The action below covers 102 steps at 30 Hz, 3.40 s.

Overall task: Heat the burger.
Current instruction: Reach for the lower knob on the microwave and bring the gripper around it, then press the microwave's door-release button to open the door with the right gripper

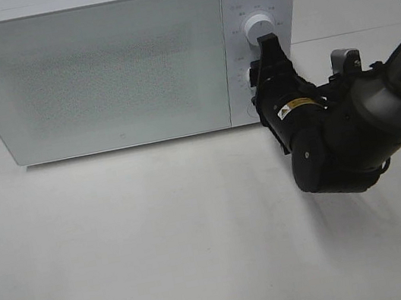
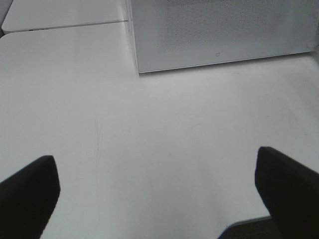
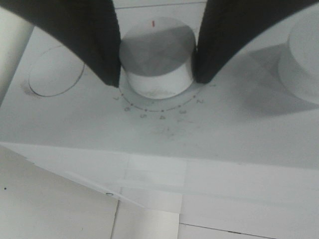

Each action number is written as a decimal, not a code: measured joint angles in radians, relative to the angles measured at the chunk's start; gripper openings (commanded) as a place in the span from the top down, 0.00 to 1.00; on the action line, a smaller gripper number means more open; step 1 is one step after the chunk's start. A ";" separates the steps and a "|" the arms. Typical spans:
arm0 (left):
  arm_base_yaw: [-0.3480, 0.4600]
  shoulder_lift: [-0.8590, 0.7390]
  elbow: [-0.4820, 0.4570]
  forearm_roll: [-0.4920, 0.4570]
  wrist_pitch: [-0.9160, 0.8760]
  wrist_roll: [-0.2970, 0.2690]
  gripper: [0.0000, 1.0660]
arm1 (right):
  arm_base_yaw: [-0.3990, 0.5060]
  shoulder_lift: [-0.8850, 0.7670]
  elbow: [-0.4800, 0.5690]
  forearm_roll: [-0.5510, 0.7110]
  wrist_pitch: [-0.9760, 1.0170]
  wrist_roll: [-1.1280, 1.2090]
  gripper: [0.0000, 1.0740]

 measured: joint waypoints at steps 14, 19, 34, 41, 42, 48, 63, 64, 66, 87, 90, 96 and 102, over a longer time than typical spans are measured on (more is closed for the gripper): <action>0.000 0.000 0.000 0.000 0.000 0.000 0.06 | 0.000 0.000 0.000 -0.003 0.000 0.279 0.88; 0.000 0.000 0.000 0.000 0.000 0.000 0.06 | 0.000 0.000 0.000 -0.003 0.000 0.374 0.87; 0.000 0.000 0.000 0.000 0.000 0.000 0.06 | 0.000 0.001 0.000 -0.003 0.000 0.406 0.85; 0.000 0.000 0.000 0.000 0.000 0.000 0.06 | 0.000 0.001 0.000 0.001 0.000 0.388 0.79; 0.000 0.000 0.000 0.000 0.000 0.000 0.06 | 0.000 0.001 0.000 0.003 0.000 0.377 0.72; 0.000 0.000 0.000 0.000 0.000 0.000 0.06 | 0.000 0.001 0.000 0.012 -0.001 0.340 0.52; 0.000 0.000 0.000 0.000 0.000 0.000 0.06 | 0.003 -0.035 0.035 -0.015 -0.020 0.161 0.32; 0.000 0.000 0.000 0.000 0.000 0.000 0.06 | 0.003 -0.053 0.053 -0.034 -0.021 0.132 0.32; 0.000 0.000 0.000 0.000 0.000 0.000 0.06 | 0.003 -0.062 0.065 -0.046 -0.021 0.113 0.32; 0.000 -0.001 0.000 0.000 0.000 0.000 0.06 | 0.003 -0.462 0.166 -0.367 0.775 -0.729 0.32; 0.000 -0.001 0.000 0.000 0.000 0.000 0.06 | 0.003 -0.503 0.166 -0.376 0.860 -0.817 0.32; 0.000 -0.001 0.000 0.000 0.000 0.000 0.06 | 0.003 -0.616 0.166 -0.380 1.132 -1.094 0.32; 0.000 -0.001 0.000 0.000 0.000 0.000 0.06 | 0.003 -0.724 0.159 -0.432 1.404 -1.233 0.32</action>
